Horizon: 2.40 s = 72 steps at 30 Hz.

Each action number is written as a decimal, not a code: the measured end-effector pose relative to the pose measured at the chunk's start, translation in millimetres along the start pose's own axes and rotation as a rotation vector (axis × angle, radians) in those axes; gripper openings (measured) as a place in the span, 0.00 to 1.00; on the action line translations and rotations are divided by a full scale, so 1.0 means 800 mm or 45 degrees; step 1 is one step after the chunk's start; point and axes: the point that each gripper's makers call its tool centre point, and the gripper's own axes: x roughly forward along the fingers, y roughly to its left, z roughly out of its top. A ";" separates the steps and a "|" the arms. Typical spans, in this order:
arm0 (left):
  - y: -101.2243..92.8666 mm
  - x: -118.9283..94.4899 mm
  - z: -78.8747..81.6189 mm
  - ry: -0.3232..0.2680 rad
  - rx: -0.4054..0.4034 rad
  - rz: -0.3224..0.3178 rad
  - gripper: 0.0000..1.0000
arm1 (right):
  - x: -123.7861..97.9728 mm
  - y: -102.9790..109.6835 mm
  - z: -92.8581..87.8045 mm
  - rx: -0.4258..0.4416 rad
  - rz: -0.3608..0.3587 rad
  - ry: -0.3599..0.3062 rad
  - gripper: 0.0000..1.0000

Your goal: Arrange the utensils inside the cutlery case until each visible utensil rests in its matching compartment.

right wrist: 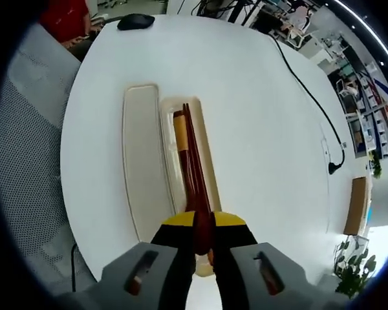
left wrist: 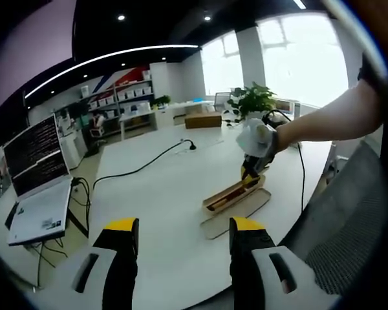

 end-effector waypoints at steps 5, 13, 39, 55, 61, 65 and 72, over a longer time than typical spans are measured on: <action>0.000 0.000 0.000 0.001 0.002 0.004 0.58 | -0.002 0.002 -0.014 0.043 -0.005 0.011 0.04; 0.000 0.000 -0.001 0.002 0.006 -0.003 0.58 | -0.012 0.004 -0.031 0.102 -0.021 0.007 0.04; -0.005 0.004 -0.005 0.029 0.044 -0.010 0.58 | -0.061 0.023 -0.075 0.248 -0.096 -0.026 0.05; -0.005 0.000 -0.016 0.068 0.037 0.003 0.58 | -0.080 0.059 -0.107 0.276 -0.094 -0.032 0.05; 0.017 -0.009 -0.005 -0.002 -0.053 0.074 0.58 | -0.095 0.058 -0.125 0.276 -0.119 -0.044 0.05; 0.022 -0.005 -0.026 0.055 -0.053 0.030 0.58 | -0.104 0.057 -0.139 0.287 -0.130 -0.065 0.05; 0.033 0.000 -0.002 -0.014 0.004 -0.094 0.54 | -0.116 0.059 -0.148 0.332 -0.121 -0.182 0.08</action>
